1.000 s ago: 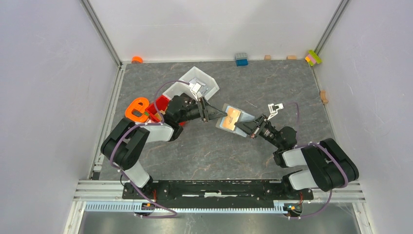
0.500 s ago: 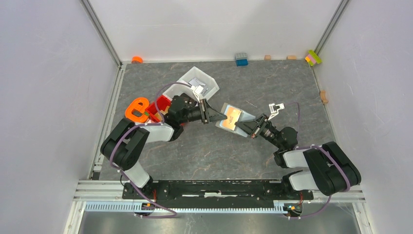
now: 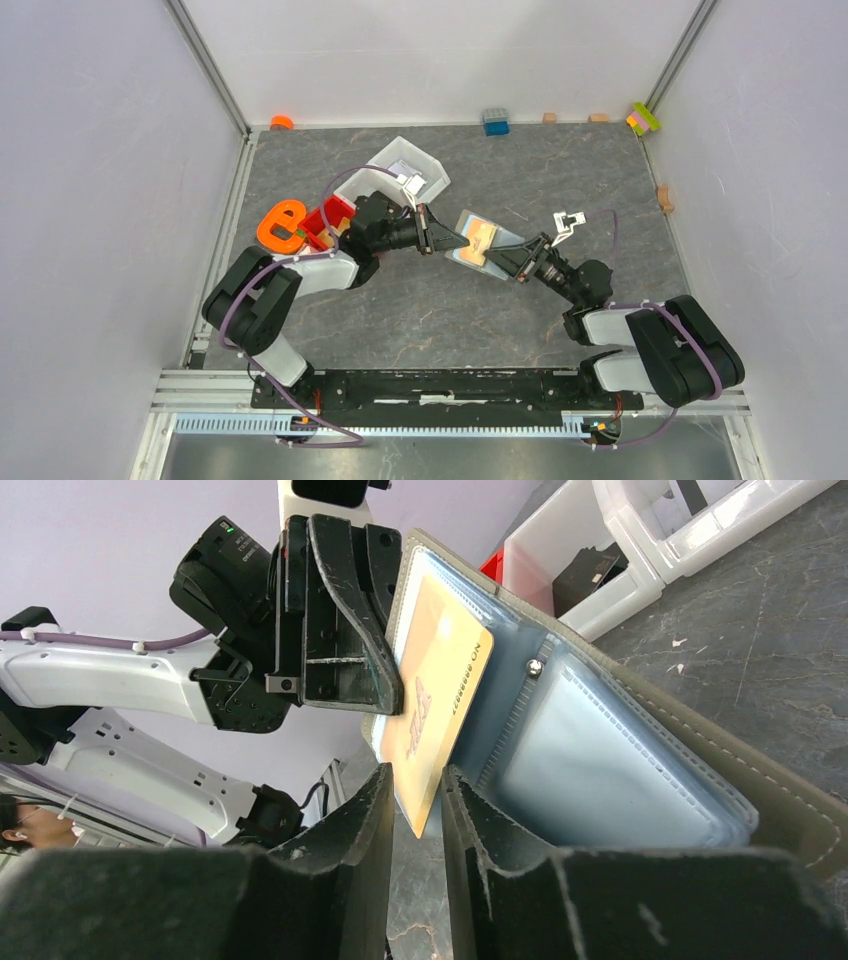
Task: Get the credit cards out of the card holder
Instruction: Remove the credit card from the card holder.
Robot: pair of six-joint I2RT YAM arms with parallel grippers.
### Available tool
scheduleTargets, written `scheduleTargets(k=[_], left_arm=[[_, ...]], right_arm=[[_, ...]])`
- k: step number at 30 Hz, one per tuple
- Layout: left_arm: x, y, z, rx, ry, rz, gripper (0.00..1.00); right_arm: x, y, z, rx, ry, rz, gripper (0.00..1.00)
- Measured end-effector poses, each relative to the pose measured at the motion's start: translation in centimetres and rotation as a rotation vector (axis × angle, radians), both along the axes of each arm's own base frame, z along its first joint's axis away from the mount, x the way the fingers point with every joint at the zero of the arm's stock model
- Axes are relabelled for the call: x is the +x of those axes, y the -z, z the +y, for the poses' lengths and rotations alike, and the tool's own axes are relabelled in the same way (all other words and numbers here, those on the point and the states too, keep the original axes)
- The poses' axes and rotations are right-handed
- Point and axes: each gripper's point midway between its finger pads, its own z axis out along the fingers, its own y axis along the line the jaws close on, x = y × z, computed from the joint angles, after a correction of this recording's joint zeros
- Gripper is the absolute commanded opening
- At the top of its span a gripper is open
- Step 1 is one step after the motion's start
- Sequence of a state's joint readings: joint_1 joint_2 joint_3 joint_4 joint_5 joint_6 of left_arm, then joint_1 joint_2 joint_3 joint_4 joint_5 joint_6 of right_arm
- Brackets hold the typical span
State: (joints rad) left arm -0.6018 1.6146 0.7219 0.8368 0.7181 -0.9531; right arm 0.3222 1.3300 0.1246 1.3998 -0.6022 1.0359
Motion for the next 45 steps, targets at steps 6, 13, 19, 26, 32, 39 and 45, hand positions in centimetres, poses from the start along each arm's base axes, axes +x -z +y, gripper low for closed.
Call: scheduleTargets(k=[6, 13, 19, 26, 32, 39, 45], left_arm=[[0.0, -0.2, -0.2, -0.027, 0.017, -0.003, 0.02], [-0.1, -0.9, -0.2, -0.048, 0.022, -0.019, 0.02], [0.5, -0.9, 0.5, -0.099, 0.012, 0.020, 0.02], [1.8, -0.2, 1.1, -0.145, -0.015, 0.086, 0.02], [1.6, -0.6, 1.1, -0.158, -0.008, 0.074, 0.02], [0.6, -1.3, 0.7, -0.182, 0.035, 0.066, 0.02], [-0.2, -0.9, 0.0, -0.179, 0.072, 0.081, 0.02]], right_arm=[[0.0, -0.3, -0.1, 0.009, 0.002, -0.006, 0.08], [0.0, -0.7, -0.3, 0.025, 0.010, -0.015, 0.00], [0.0, -1.1, -0.7, 0.023, 0.037, -0.037, 0.00], [0.1, -1.2, -0.8, 0.025, 0.039, -0.041, 0.23], [0.1, -0.4, -0.6, 0.022, 0.029, -0.005, 0.47], [-0.1, -0.6, -0.6, 0.030, 0.019, -0.011, 0.46], [-0.3, -0.8, -0.5, 0.041, 0.004, -0.006, 0.38]])
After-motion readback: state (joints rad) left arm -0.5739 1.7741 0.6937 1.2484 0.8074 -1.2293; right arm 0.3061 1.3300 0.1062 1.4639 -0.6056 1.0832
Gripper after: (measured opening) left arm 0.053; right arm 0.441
